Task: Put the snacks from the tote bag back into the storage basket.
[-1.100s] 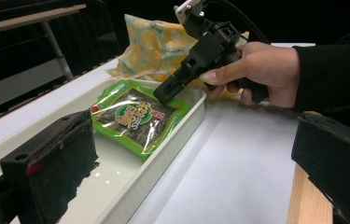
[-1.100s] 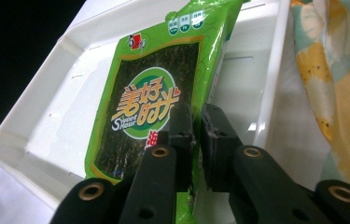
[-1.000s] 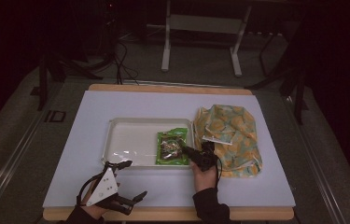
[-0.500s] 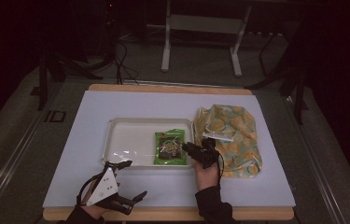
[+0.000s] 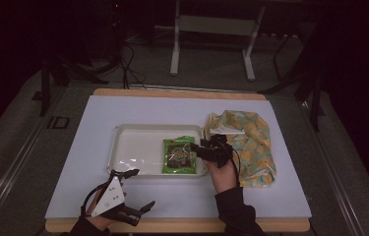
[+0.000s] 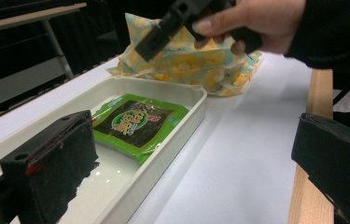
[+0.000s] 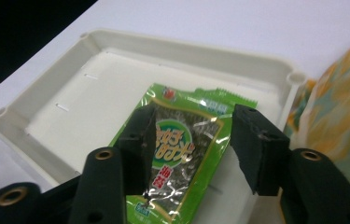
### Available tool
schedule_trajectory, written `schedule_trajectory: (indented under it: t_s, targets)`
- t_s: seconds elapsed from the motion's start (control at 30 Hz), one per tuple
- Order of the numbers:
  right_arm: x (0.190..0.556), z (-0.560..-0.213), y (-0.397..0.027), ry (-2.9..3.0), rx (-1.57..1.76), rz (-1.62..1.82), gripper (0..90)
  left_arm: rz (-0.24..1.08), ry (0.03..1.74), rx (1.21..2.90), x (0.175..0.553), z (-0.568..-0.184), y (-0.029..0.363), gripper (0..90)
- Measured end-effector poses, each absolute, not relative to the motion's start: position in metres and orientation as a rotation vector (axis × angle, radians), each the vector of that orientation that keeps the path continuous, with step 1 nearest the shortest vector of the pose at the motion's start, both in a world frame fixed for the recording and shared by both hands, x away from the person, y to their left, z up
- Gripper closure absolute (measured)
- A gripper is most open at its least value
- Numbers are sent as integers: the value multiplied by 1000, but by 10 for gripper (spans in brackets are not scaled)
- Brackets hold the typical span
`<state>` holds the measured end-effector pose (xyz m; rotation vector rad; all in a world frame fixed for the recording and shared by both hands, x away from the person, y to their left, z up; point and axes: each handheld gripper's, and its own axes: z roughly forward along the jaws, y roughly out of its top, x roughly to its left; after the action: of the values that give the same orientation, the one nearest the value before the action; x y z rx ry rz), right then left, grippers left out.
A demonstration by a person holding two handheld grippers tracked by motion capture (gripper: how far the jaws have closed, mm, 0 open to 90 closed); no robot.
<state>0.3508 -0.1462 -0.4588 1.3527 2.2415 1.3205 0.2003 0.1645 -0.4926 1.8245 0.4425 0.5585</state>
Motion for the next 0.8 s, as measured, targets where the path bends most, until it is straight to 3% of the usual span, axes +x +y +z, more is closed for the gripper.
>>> schedule_trajectory:
  t_s: [0.17, 0.53, 0.8]
  targets:
    - [354, -446, -149, 2252, 1274, 1292, 443, 558, 445, 1828, 201, -493, 165, 4]
    - [357, -428, -157, 2305, 1102, 1237, 220, 559, 445, 1828, 201, -493, 165, 4]
    - [356, -420, -176, 2289, 1034, 1230, 163, 555, 447, 1831, 201, -493, 164, 4]
